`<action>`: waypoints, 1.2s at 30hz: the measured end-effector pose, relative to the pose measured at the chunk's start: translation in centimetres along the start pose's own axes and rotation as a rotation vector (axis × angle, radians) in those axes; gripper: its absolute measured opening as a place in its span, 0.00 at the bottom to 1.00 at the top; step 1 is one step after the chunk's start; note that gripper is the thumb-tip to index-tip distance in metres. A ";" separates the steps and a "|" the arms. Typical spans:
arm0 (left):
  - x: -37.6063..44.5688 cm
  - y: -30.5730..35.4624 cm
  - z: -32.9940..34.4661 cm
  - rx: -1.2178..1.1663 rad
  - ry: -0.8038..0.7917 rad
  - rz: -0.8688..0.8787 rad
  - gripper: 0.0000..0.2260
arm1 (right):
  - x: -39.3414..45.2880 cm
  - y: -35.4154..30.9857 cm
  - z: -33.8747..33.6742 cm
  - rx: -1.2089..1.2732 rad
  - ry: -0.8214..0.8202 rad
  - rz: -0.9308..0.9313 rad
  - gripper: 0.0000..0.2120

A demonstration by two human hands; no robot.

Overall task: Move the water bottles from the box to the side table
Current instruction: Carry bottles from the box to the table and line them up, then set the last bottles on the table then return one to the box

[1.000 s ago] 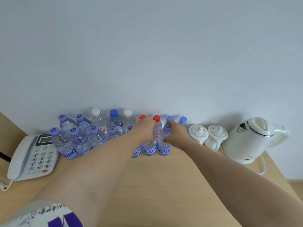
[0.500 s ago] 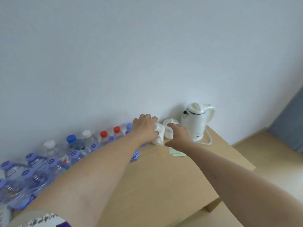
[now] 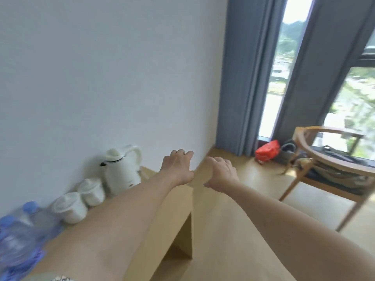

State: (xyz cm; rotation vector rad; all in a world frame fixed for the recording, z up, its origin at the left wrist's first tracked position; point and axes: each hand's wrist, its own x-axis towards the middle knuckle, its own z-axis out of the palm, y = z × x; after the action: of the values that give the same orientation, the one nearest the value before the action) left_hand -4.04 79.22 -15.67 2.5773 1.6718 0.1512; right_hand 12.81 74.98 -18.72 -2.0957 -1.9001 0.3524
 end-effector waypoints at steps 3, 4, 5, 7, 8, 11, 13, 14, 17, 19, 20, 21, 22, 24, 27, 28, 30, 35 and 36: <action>2.7 9.0 1.4 -0.040 -0.014 0.089 0.29 | -1.7 8.5 -3.5 -0.035 0.037 0.082 0.42; 3.5 12.1 1.9 -0.044 -0.018 0.122 0.30 | -2.5 11.3 -4.6 -0.049 0.052 0.116 0.43; 4.3 15.2 2.5 -0.048 -0.022 0.155 0.31 | -3.3 14.1 -5.7 -0.064 0.065 0.154 0.43; 5.7 21.2 3.7 -0.060 -0.042 0.219 0.32 | -5.1 19.4 -7.6 -0.085 0.076 0.234 0.43; 6.2 24.2 4.2 -0.063 -0.056 0.253 0.32 | -6.1 22.0 -8.6 -0.091 0.076 0.277 0.43; 7.5 33.1 5.6 -0.079 -0.091 0.365 0.32 | -9.3 29.2 -11.1 -0.091 0.091 0.407 0.43; 8.0 38.7 6.5 -0.096 -0.102 0.450 0.32 | -11.6 33.5 -12.5 -0.067 0.120 0.497 0.44; 8.2 41.3 6.9 -0.101 -0.109 0.495 0.32 | -12.7 35.5 -13.0 -0.055 0.134 0.542 0.44; 8.8 48.9 8.2 -0.101 -0.144 0.624 0.31 | -15.9 41.2 -14.4 -0.026 0.162 0.685 0.44; 9.2 53.8 9.3 -0.103 -0.168 0.706 0.31 | -17.9 44.9 -15.1 -0.017 0.178 0.772 0.43; 9.5 56.2 9.8 -0.104 -0.175 0.747 0.31 | -18.7 46.8 -15.5 -0.010 0.186 0.812 0.42; 9.9 58.6 10.4 -0.104 -0.177 0.788 0.31 | -19.5 48.7 -15.9 -0.003 0.196 0.850 0.41; 10.3 61.0 10.9 -0.102 -0.179 0.829 0.30 | -20.2 50.6 -16.3 0.002 0.205 0.889 0.40; 11.6 66.0 12.0 -0.096 -0.189 0.912 0.30 | -21.1 54.5 -17.5 0.003 0.225 0.966 0.40; 14.1 73.4 13.4 -0.094 -0.178 1.014 0.31 | -21.8 60.8 -19.6 -0.012 0.274 1.073 0.40; 15.1 75.9 13.9 -0.100 -0.172 1.041 0.32 | -21.8 63.0 -20.4 -0.021 0.291 1.106 0.40; 17.2 80.9 14.8 -0.119 -0.170 1.088 0.32 | -21.7 67.3 -22.1 -0.029 0.326 1.167 0.40; 22.3 92.4 16.5 -0.140 -0.225 1.181 0.31 | -21.0 76.6 -26.9 -0.002 0.349 1.279 0.41; 23.1 94.5 16.8 -0.141 -0.227 1.200 0.30 | -20.9 78.1 -27.6 0.003 0.358 1.293 0.41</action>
State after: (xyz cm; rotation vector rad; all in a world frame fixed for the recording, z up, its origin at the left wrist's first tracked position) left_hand 92.97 61.80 -21.07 2.9146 -0.1005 0.0160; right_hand 93.06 45.89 -22.45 -2.8292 -0.1623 0.1804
